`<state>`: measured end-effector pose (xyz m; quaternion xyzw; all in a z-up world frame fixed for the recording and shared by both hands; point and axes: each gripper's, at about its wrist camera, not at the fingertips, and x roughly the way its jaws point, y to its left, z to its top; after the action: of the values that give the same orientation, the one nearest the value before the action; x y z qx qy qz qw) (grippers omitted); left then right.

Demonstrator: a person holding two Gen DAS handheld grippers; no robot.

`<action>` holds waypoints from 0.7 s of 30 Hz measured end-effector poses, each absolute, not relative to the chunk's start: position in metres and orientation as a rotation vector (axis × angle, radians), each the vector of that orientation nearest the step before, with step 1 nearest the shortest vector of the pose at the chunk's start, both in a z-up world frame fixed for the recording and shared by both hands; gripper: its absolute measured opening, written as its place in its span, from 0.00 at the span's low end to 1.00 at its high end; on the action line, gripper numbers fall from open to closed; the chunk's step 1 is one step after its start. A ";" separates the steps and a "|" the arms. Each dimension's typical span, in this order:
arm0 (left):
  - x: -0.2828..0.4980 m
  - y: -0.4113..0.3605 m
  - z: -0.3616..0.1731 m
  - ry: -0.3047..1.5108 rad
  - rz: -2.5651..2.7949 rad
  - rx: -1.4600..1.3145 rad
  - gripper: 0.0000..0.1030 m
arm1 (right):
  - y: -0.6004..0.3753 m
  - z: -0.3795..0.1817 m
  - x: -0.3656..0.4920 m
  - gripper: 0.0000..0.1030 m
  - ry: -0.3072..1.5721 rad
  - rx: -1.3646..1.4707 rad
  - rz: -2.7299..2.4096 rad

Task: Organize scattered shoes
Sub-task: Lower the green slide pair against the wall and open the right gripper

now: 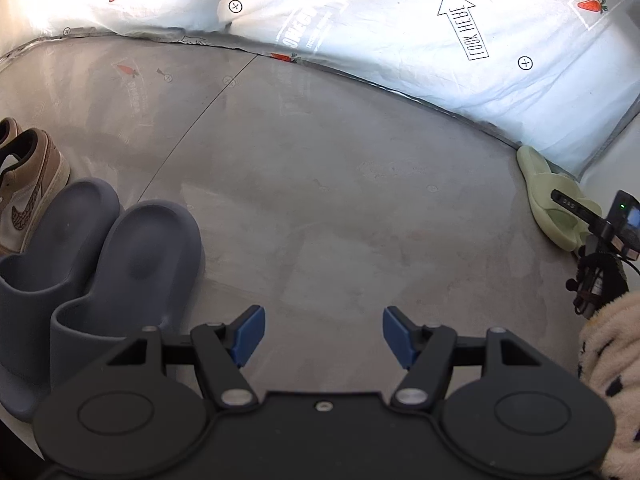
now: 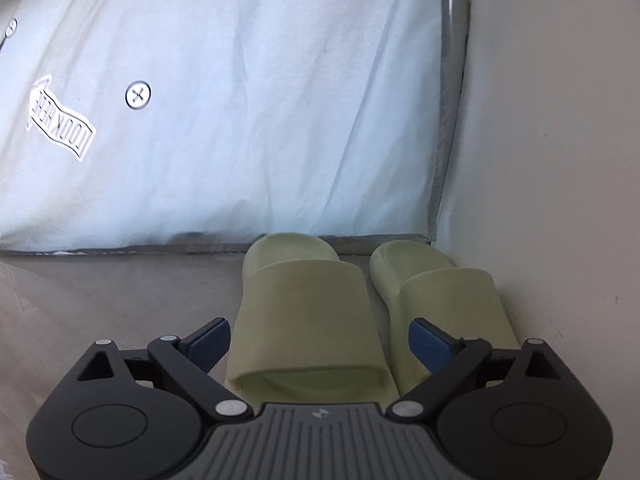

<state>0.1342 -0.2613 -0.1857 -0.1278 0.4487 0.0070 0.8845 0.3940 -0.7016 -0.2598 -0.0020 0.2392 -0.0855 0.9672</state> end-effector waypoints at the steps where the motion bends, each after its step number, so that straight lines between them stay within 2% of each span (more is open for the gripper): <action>1: 0.134 -0.261 -0.185 0.932 0.016 -0.266 0.64 | -0.702 -0.262 0.399 0.91 0.489 0.003 -0.178; 4: 0.134 -0.258 -0.185 0.931 0.031 -0.278 0.64 | -0.705 -0.267 0.407 0.86 0.494 0.041 -0.188; 12: 0.134 -0.253 -0.184 0.925 0.045 -0.294 0.64 | -0.685 -0.270 0.405 0.80 0.489 0.020 -0.278; 17: 0.130 -0.251 -0.182 0.914 0.051 -0.283 0.64 | -0.678 -0.266 0.406 0.69 0.498 0.039 -0.339; 21: 0.124 -0.240 -0.181 0.903 0.063 -0.311 0.64 | -0.673 -0.264 0.406 0.70 0.504 0.055 -0.388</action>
<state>0.1238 -0.2403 -0.1815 -0.1498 0.4345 0.0305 0.8876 0.4065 -0.6726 -0.2637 0.0271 0.2478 -0.1909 0.9494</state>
